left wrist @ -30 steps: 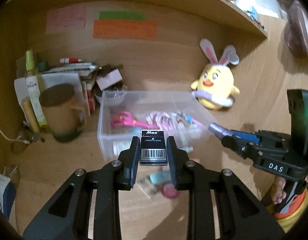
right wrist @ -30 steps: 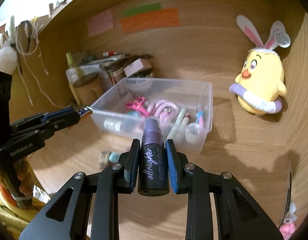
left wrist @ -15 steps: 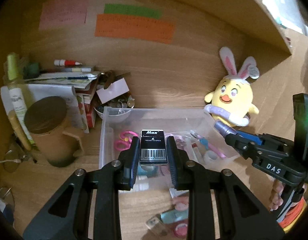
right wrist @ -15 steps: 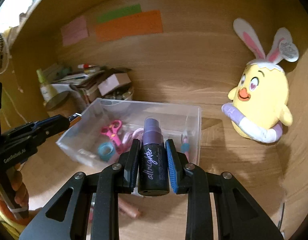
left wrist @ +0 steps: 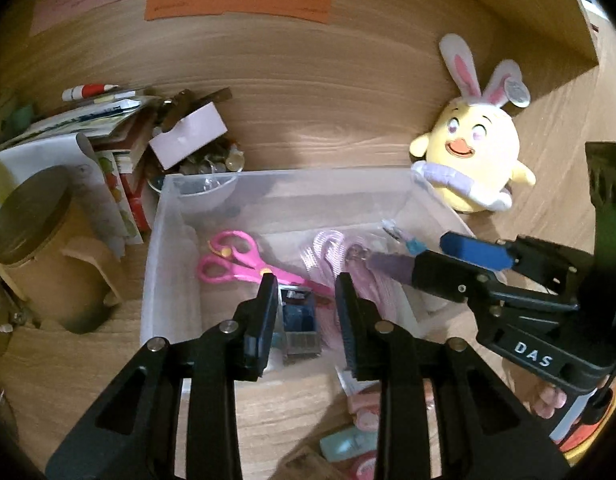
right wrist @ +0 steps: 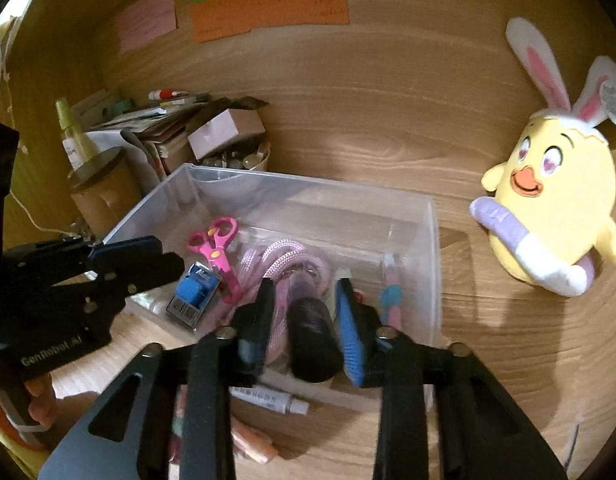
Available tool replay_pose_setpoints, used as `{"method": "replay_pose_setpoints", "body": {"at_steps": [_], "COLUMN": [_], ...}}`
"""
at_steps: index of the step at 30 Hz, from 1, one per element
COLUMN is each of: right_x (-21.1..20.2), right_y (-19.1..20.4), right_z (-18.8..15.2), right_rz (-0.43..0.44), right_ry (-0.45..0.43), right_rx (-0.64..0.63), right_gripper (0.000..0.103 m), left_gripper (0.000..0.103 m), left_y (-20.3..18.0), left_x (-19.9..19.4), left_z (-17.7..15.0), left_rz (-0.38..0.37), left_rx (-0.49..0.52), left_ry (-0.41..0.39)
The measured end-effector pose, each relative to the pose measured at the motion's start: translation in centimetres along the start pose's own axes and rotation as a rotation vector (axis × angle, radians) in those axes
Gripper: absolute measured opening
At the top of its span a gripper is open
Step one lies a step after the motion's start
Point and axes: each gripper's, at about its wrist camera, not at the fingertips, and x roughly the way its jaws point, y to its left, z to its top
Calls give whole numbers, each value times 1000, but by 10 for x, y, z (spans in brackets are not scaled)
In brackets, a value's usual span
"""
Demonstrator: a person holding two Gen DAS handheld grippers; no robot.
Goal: Organize objects
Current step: 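Carry the blue box and purple spray bottle over the clear box and release both, then grasp the pink round jar with the right tool while the left tool grasps the small brown bottle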
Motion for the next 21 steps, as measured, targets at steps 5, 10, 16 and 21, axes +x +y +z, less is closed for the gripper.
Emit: {"method": "replay_pose_setpoints", "body": {"at_steps": [5,10,16,21], "right_x": [-26,-52,-62,-51], "right_y": [0,6,29,49], "right_z": [-6,-21,-52,-80], "right_rz": [6,16,65,95], "right_ry": [-29,-46,-22,45], "right_rx": [0,-21,-70,-82], "right_gripper": [47,58,67,67], "left_gripper": [58,77,86,87], "left_y": [-1,5,10,17], "left_x": [-25,-54,-74,-73], "left_z": [-6,-16,-41,-69], "left_rz": [15,-9,24,55], "left_rx": [-3,-22,-5,1], "left_ry": [-51,-74,-58,2]}}
